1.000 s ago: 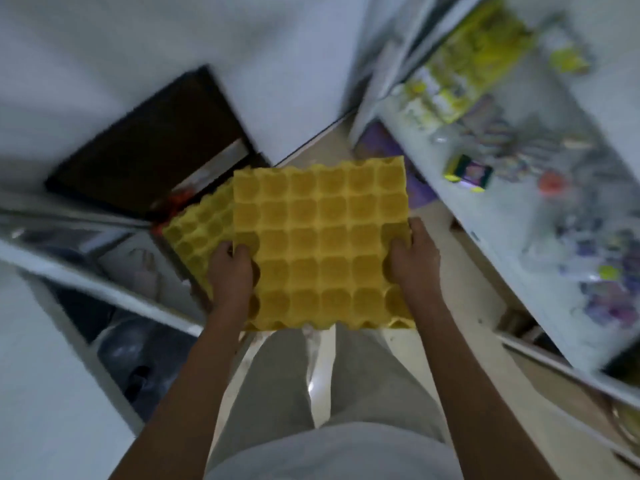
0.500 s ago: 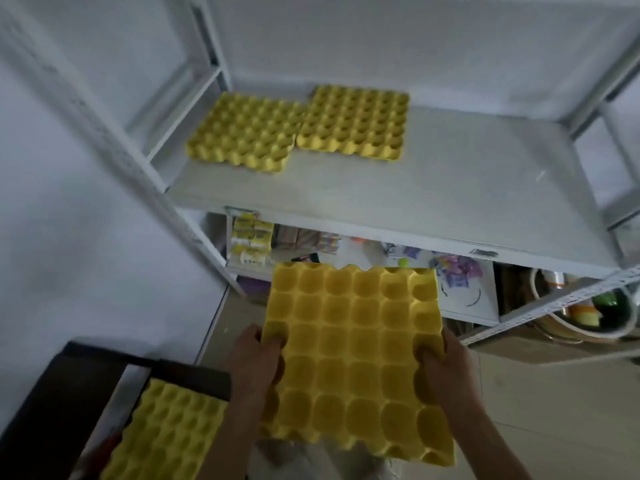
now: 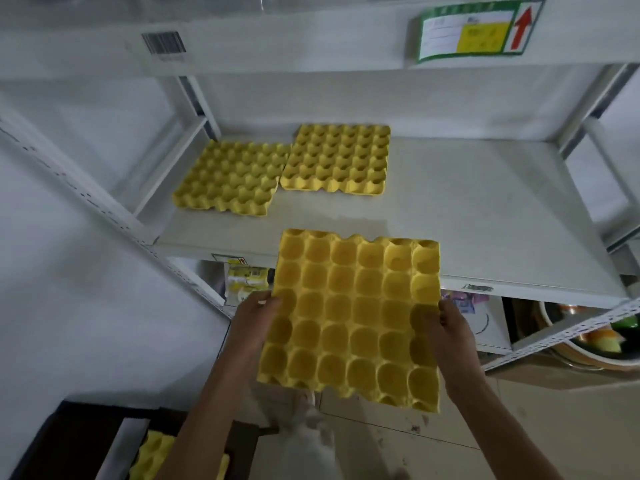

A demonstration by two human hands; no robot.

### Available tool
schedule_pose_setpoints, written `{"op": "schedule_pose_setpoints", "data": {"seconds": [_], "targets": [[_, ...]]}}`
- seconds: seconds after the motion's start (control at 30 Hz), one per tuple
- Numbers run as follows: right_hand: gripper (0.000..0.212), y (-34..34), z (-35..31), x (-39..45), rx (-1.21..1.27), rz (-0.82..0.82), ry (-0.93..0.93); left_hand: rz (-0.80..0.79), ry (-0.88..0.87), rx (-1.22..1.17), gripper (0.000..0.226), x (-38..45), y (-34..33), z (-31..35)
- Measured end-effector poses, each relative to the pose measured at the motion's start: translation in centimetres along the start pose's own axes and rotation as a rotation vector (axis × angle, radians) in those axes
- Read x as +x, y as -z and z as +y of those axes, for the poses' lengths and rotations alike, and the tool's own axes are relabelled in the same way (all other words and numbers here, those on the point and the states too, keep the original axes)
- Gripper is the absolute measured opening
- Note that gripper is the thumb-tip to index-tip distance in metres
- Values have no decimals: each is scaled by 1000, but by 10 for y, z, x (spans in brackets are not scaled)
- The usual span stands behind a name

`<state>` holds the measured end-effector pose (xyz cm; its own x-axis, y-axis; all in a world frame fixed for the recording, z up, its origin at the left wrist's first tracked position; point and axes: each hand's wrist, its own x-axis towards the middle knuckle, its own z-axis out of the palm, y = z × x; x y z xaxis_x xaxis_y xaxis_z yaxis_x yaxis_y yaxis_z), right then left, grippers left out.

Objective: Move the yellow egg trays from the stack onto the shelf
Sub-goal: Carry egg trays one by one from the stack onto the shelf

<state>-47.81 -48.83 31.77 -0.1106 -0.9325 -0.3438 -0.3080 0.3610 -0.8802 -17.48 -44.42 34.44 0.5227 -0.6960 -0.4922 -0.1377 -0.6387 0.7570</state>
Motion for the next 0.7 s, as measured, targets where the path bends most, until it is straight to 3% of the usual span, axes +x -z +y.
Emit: {"op": "schedule_pose_setpoints", "data": {"seconds": [0.23, 0.33, 0.5, 0.6, 0.7], "targets": [[19, -83, -43, 89, -214, 197, 16, -2, -116, 102, 35, 135, 19, 32], [28, -116, -57, 120, -194, 333, -25, -25, -207, 176, 13, 173, 18, 36], [22, -149, -63, 150, -179, 443, -95, -22, -255, 136, 33, 202, 26, 35], [11, -158, -61, 155, -223, 480, -83, -49, -280, 120, 17, 213, 34, 36], [8, -164, -60, 158, -277, 484, -74, -54, -317, 114, 22, 219, 36, 39]]}}
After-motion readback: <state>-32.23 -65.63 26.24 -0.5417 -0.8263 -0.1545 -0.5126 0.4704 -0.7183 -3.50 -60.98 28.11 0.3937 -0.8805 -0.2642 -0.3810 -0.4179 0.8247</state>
